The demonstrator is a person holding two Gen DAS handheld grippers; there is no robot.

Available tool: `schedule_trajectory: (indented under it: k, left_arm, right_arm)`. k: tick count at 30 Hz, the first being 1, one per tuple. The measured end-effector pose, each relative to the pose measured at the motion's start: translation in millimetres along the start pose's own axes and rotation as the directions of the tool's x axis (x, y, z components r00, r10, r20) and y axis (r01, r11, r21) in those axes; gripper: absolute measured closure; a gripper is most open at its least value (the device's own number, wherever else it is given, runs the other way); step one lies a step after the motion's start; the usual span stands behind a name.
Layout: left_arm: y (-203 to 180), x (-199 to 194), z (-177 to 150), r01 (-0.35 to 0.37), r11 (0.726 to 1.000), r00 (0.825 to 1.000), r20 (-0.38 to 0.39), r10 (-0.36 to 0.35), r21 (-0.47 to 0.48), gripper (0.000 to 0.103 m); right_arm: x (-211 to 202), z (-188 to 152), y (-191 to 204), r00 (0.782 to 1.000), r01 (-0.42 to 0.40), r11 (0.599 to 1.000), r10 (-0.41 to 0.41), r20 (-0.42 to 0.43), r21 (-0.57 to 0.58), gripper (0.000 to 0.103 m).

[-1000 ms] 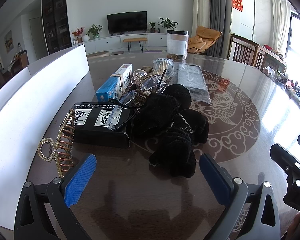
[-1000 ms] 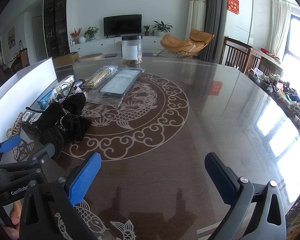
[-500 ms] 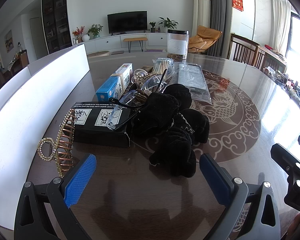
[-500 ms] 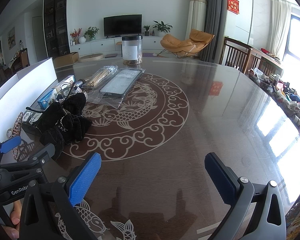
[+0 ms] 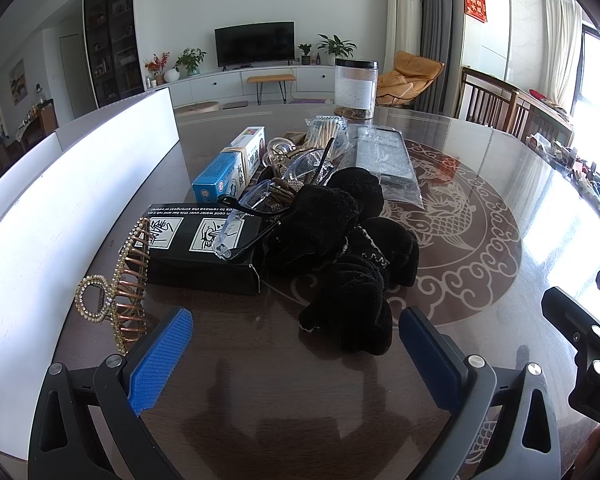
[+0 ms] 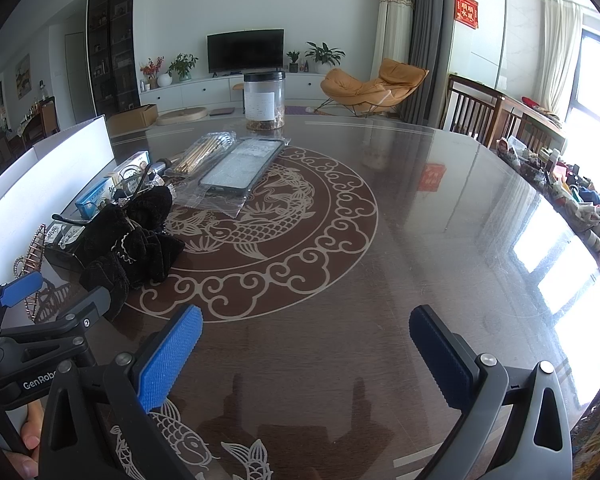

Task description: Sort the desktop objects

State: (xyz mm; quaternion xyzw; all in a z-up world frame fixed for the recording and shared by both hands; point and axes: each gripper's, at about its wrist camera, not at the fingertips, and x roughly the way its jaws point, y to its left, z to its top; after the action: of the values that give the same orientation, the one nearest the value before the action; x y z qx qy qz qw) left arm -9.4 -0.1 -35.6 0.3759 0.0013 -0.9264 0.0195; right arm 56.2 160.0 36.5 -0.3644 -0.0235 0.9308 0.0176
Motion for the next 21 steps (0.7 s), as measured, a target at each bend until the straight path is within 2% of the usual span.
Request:
schedule_trajectory:
  k: [6, 14, 21]
  left_arm:
    - [0, 1, -1, 0.0, 1.0, 1.0, -0.003, 0.0, 0.0, 0.0]
    - [0, 11, -3, -0.021, 1.0, 0.998, -0.058, 0.021, 0.006, 0.0]
    - [-1, 10, -4, -0.021, 1.0, 0.998, -0.067, 0.022, 0.008, 0.0]
  right_arm:
    - [0, 0, 0, 1.0, -0.001, 1.0, 0.001, -0.001, 0.0, 0.0]
    - [1, 0, 1, 1.0, -0.002, 1.0, 0.002, -0.004, 0.0, 0.0]
    - [2, 0, 2, 1.0, -0.004, 1.0, 0.004, -0.002, -0.001, 0.0]
